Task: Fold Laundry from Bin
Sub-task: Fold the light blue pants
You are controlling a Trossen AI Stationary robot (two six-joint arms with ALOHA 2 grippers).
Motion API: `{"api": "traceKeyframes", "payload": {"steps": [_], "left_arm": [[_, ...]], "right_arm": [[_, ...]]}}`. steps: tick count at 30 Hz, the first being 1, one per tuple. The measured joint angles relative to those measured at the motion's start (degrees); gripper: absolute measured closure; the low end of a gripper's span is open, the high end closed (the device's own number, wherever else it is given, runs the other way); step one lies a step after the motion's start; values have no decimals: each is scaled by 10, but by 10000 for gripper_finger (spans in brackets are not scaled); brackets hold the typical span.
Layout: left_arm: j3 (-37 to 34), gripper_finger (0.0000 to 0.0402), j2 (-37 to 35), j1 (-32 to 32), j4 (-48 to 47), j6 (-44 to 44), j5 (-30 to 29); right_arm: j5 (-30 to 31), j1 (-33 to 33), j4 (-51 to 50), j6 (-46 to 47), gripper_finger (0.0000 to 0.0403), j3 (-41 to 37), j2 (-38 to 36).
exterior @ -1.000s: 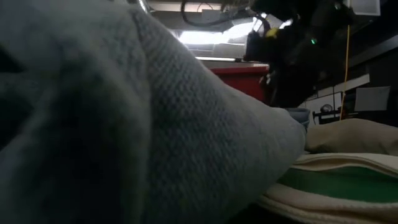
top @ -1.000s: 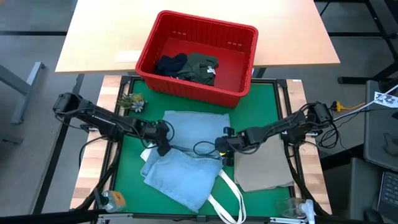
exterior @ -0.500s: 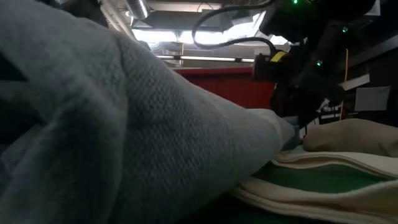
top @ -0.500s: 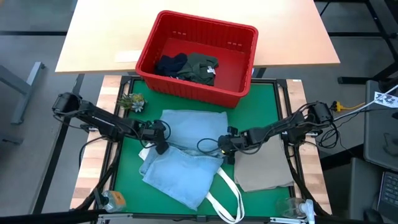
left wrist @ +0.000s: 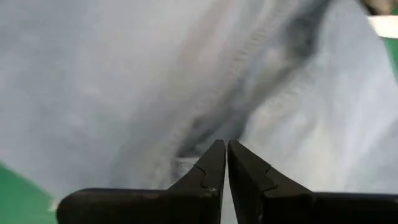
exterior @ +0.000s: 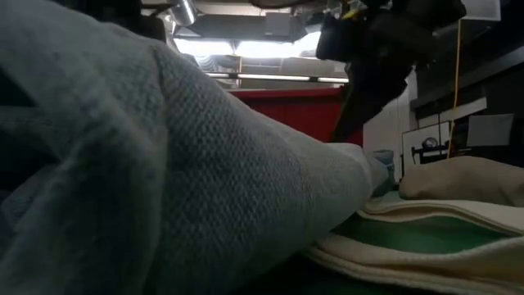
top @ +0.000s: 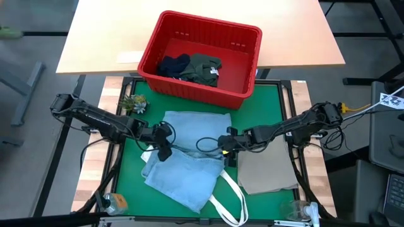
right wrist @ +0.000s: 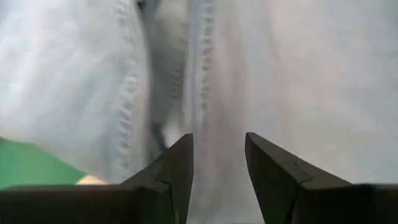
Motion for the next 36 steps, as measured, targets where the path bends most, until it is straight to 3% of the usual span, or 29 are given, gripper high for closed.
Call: {"api": "traceKeyframes", "payload": {"steps": [4, 14, 23, 28, 36], "left_arm": [[0, 386, 1, -40, 0, -24, 0], [0, 386, 46, -127, 64, -48, -80], [0, 386, 141, -125, 51, -46, -129], [1, 386, 192, -115, 31, -48, -127], [12, 386, 181, -117, 10, -49, -111]], "right_arm": [[-37, 5, 20, 0, 258, -1, 0], [-10, 48, 24, 0, 258, -1, 3], [-2, 60, 32, 1, 258, -1, 61], [-7, 59, 34, 2, 258, 0, 96], [-10, 59, 28, 16, 258, 1, 109]]}}
